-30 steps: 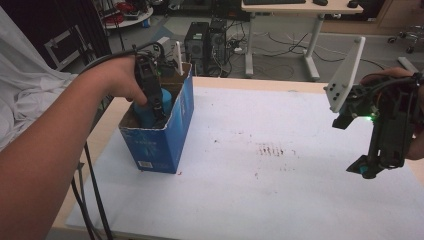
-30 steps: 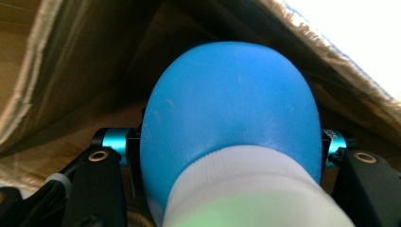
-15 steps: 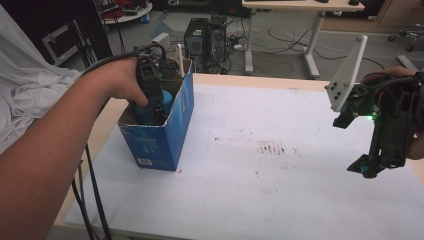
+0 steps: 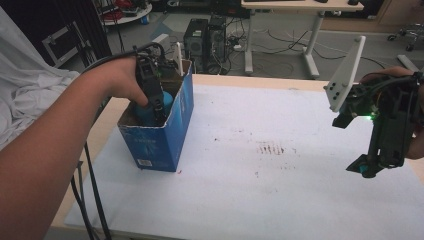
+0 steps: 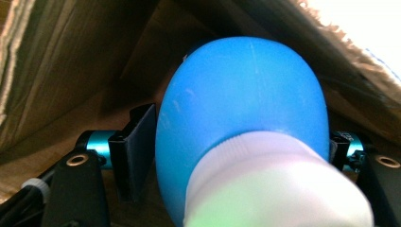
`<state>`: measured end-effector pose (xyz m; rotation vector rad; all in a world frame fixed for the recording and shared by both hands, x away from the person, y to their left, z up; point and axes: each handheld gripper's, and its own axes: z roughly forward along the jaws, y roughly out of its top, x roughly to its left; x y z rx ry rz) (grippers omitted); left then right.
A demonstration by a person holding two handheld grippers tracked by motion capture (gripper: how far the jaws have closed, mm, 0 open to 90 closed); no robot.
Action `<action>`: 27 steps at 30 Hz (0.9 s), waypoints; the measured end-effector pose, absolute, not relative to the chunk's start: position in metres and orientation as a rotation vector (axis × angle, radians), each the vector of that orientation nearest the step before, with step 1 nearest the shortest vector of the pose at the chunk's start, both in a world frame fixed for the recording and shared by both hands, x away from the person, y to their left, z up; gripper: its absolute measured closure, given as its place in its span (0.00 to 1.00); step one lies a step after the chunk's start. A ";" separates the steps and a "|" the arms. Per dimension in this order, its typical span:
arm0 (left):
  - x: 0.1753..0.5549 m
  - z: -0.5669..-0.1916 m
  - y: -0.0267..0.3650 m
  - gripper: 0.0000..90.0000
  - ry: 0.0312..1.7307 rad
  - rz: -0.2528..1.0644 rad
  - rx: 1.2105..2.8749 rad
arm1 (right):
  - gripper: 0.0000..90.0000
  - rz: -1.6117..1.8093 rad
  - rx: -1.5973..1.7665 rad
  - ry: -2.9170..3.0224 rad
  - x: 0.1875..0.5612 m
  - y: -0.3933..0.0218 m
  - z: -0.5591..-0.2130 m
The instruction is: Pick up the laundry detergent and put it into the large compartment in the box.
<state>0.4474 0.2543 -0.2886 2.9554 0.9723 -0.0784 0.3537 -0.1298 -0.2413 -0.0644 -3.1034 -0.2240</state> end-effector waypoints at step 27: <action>0.434 -0.259 0.265 0.19 0.962 -0.036 2.926 | 0.01 -0.230 -0.054 -3.109 0.354 -0.128 -0.240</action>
